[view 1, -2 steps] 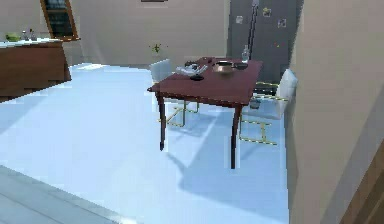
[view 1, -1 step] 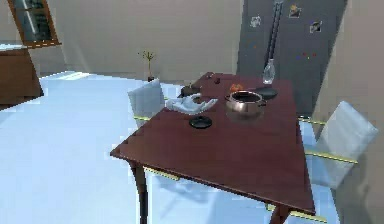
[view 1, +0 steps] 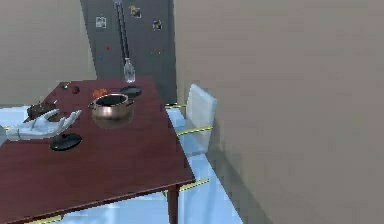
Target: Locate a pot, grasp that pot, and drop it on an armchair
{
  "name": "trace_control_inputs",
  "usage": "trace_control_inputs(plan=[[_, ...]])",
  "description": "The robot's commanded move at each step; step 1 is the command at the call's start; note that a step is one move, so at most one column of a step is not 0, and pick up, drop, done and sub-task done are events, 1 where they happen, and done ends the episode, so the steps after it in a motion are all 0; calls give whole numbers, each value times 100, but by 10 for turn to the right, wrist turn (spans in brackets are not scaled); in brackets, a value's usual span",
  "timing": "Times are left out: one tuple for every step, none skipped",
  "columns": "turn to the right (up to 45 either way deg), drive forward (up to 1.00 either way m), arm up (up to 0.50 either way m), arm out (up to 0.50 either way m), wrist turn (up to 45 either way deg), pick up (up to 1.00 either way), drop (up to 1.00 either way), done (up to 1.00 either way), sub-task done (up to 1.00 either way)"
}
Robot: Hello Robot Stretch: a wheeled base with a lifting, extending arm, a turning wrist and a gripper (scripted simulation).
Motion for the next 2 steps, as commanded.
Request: trace_control_inputs(plan=[[0, 5, 0, 0, 0, 0, 0, 0, 0], [-450, 0, 0, 0, 0, 0, 0, 0, 0]])
